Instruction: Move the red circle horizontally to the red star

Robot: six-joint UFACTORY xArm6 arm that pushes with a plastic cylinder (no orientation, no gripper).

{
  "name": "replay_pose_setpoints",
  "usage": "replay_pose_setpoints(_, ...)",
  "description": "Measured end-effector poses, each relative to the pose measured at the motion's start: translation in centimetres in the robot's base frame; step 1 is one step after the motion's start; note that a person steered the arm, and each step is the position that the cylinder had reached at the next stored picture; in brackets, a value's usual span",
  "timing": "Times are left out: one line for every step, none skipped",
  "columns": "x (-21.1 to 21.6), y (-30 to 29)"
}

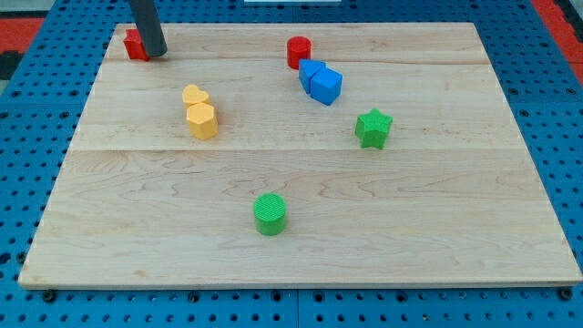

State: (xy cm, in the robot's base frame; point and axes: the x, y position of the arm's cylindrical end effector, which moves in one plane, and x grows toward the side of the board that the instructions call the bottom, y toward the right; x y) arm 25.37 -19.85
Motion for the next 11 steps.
replay_pose_setpoints(-2.5, 8.2)
replay_pose_setpoints(-5.0, 11.8)
replay_pose_setpoints(-5.0, 19.8)
replay_pose_setpoints(-2.2, 25.6)
replay_pose_setpoints(1.7, 28.0)
replay_pose_setpoints(0.8, 20.0)
replay_pose_setpoints(-3.8, 17.1)
replay_pose_setpoints(-3.9, 14.8)
replay_pose_setpoints(-3.8, 8.7)
replay_pose_setpoints(-3.8, 12.2)
replay_pose_setpoints(-1.9, 25.0)
